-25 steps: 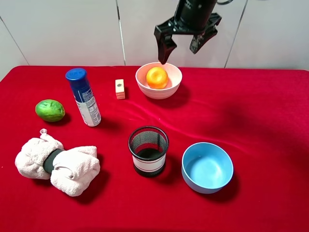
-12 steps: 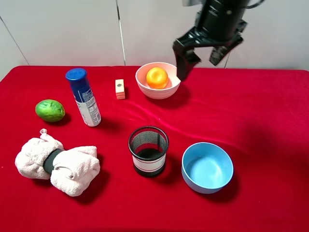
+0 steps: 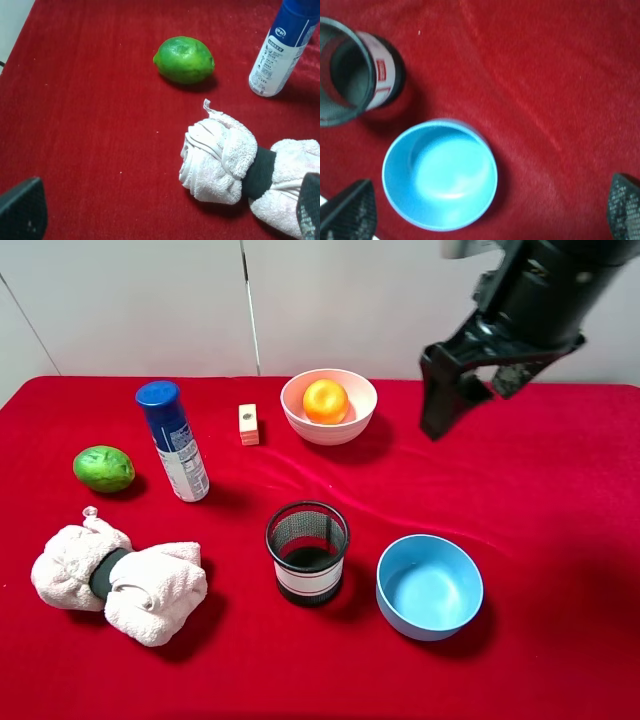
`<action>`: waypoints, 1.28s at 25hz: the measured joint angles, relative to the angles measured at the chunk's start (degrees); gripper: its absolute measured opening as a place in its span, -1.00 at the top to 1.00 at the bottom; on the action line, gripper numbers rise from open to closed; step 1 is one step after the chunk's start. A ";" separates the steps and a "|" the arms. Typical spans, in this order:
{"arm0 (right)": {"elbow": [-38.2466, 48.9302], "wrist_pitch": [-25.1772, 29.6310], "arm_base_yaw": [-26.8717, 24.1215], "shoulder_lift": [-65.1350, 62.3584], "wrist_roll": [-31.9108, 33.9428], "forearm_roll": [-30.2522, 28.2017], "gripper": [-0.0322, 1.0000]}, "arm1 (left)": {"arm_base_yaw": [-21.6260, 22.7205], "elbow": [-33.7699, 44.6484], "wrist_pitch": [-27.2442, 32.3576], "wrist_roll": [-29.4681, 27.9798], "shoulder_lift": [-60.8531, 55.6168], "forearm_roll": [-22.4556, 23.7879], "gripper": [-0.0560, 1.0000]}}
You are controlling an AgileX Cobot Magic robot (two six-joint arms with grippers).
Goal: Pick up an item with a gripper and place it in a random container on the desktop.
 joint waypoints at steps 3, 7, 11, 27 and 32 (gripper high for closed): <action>3.67 0.00 0.00 -3.95 0.00 0.00 -0.41 | 0.00 0.00 0.00 0.00 0.00 0.00 -0.99; 9.00 0.02 0.00 -9.87 0.00 0.00 -0.41 | 0.00 0.00 0.00 0.00 0.00 0.00 -0.99; 13.87 0.07 0.00 -16.21 0.00 -0.13 -0.41 | 0.00 0.00 0.00 0.00 0.00 0.00 -0.99; 26.11 -0.13 -3.09 -49.64 0.00 -0.17 -0.41 | 0.00 0.00 0.00 0.00 0.00 0.00 -0.99; 31.33 -0.24 -11.88 -60.76 0.00 -0.17 -0.41 | 0.00 0.00 0.00 0.00 0.00 0.00 -0.99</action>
